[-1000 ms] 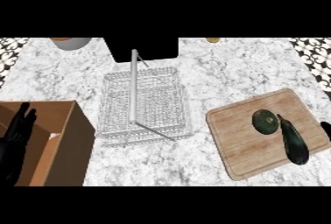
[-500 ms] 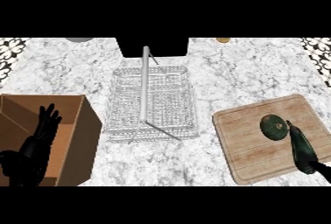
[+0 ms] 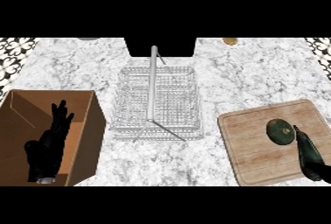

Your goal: Pick the squash from the cutting board and place it in the tiered basket

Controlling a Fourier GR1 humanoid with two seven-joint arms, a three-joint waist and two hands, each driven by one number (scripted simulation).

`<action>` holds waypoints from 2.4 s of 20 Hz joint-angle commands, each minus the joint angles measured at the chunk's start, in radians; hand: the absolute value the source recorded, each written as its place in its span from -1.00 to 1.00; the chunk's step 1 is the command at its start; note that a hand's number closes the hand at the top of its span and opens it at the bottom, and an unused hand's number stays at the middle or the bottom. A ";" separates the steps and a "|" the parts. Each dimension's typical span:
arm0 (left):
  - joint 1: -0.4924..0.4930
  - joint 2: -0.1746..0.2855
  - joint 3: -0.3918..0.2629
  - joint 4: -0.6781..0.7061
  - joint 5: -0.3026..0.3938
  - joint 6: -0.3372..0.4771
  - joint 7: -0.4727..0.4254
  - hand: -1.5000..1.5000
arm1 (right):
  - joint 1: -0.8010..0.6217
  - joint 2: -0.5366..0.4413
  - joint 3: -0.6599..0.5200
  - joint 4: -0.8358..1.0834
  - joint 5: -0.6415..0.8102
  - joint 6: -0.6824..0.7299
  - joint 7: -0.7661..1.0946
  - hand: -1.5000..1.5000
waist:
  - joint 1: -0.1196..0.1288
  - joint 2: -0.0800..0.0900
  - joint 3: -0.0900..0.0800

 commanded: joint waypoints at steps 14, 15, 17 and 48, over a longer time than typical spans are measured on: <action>-0.024 -0.103 -0.022 0.164 -0.004 -0.029 -0.017 0.00 | -0.339 0.148 0.160 0.180 0.223 0.331 0.416 -1.00 | 0.013 0.010 -0.010; 0.023 -0.123 -0.048 0.155 -0.041 -0.001 -0.044 0.00 | -0.345 0.132 0.118 0.182 0.176 0.359 0.395 -1.00 | 0.009 0.007 -0.010; 0.033 -0.121 -0.056 0.150 -0.032 -0.027 -0.027 0.00 | -0.421 0.197 0.158 0.221 0.239 0.338 0.417 -1.00 | 0.021 0.008 -0.010; 0.002 -0.157 0.011 0.168 -0.070 -0.028 -0.017 0.00 | -0.516 0.363 -0.063 0.523 0.193 0.570 0.299 -1.00 | -0.012 0.002 -0.008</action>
